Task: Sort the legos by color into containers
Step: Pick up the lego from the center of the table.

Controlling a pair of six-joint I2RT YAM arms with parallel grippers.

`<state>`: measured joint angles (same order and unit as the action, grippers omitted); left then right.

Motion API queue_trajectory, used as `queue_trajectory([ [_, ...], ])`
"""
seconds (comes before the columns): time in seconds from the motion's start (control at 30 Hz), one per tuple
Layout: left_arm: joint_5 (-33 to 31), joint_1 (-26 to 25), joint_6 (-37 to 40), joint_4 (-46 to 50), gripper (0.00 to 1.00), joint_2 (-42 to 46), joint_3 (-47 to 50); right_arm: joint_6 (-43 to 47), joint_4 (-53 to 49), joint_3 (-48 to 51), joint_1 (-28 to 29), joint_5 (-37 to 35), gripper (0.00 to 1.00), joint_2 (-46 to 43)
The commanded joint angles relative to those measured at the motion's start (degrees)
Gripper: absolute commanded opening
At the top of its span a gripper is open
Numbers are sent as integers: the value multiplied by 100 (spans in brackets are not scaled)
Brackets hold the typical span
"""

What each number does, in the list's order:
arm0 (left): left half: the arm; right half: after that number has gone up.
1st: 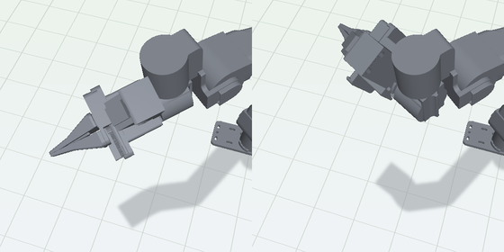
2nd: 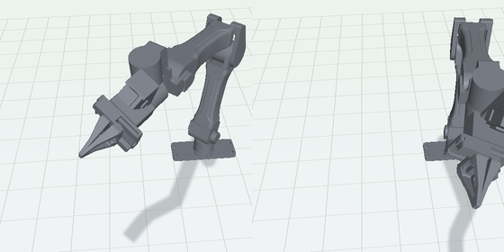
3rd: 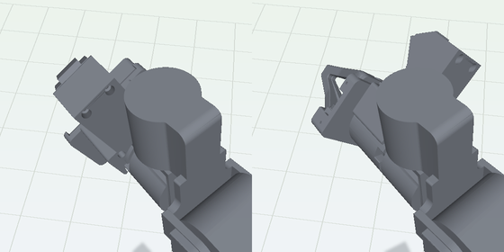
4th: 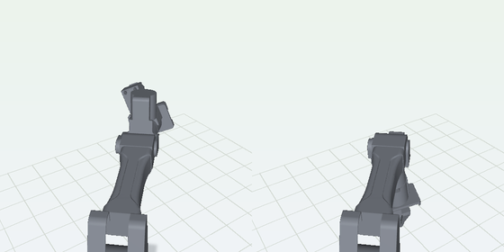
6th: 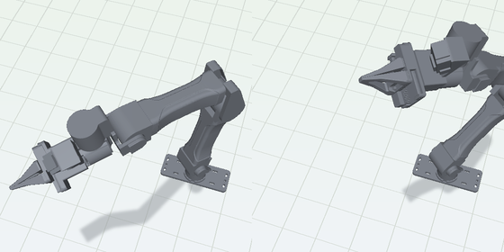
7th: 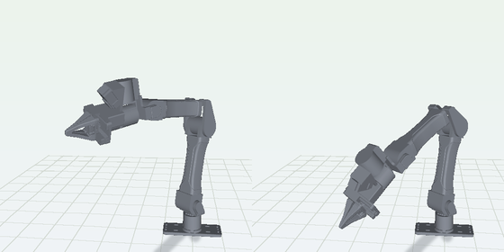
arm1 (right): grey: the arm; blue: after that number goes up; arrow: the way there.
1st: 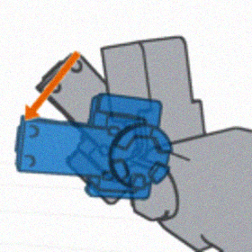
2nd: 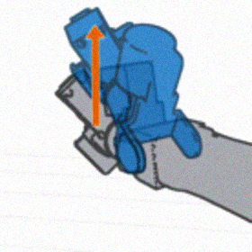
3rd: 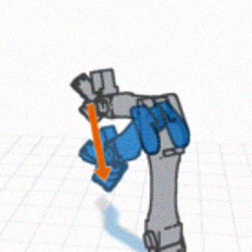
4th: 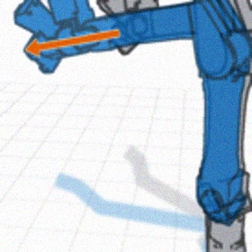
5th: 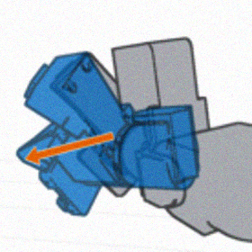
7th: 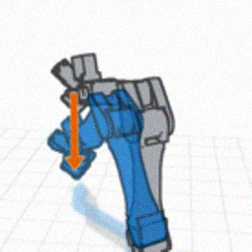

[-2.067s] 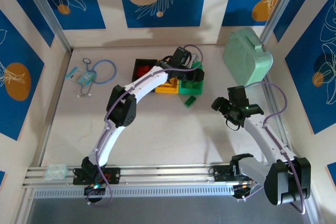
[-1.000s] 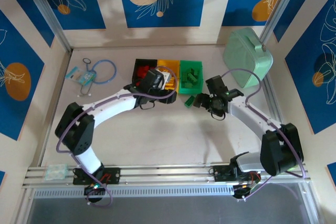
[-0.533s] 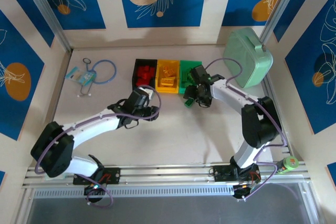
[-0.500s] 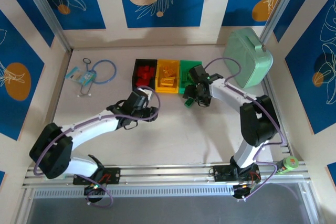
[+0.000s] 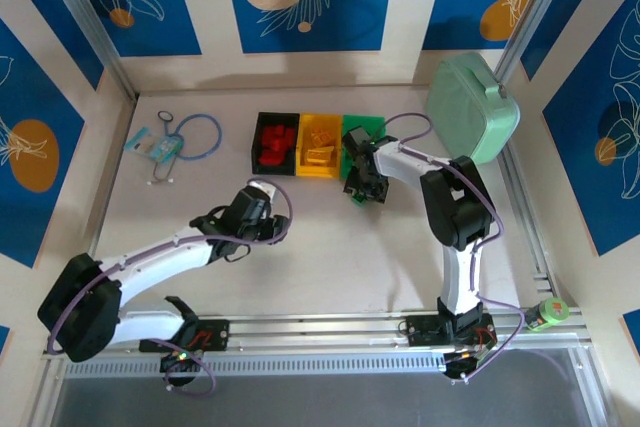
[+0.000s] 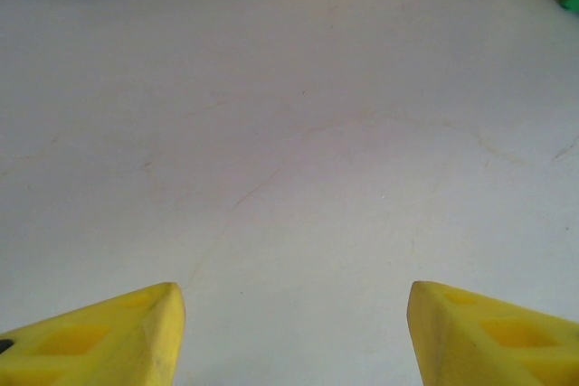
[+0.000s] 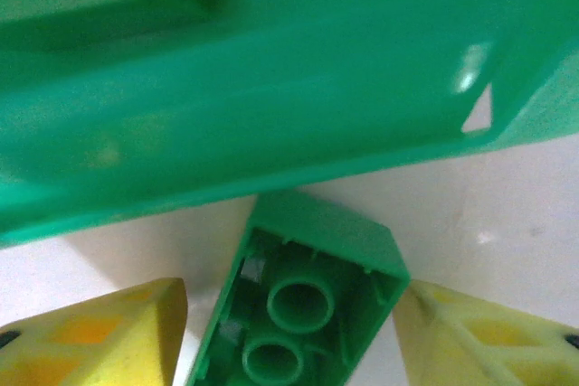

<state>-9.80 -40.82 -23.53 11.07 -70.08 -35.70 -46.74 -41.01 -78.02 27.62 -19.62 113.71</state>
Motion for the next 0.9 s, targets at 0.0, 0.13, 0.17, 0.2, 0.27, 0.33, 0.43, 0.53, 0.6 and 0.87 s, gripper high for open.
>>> queue_trajectory([
  [0.0,-151,21,-96,-89,66,135,94,-147,-178,-86,60,-170,56,42],
  [0.13,-171,22,-101,-121,65,162,107,-142,-208,-23,149,-271,42,-63],
  [0.17,-171,27,-90,-128,65,160,107,-142,-230,-13,169,-304,39,-108],
  [0.2,-180,22,-84,-131,65,151,93,-145,-256,9,205,-340,38,-172],
  [0.27,-189,21,-61,-110,65,132,62,-160,-301,50,256,-393,34,-325],
  [0.33,-189,27,-56,-112,64,127,33,-167,-374,83,312,-480,32,-552],
  [0.43,-206,28,-58,-130,64,136,28,-80,-483,-7,358,-608,32,-895],
  [0.53,-193,22,-63,-197,63,185,74,124,-564,-253,317,-640,32,-1125],
  [0.6,-146,26,-79,-311,63,242,137,290,-621,-488,235,-602,32,-1154],
  [0.87,0,22,-169,-688,63,834,573,872,-862,-1539,-224,-161,33,-751],
])
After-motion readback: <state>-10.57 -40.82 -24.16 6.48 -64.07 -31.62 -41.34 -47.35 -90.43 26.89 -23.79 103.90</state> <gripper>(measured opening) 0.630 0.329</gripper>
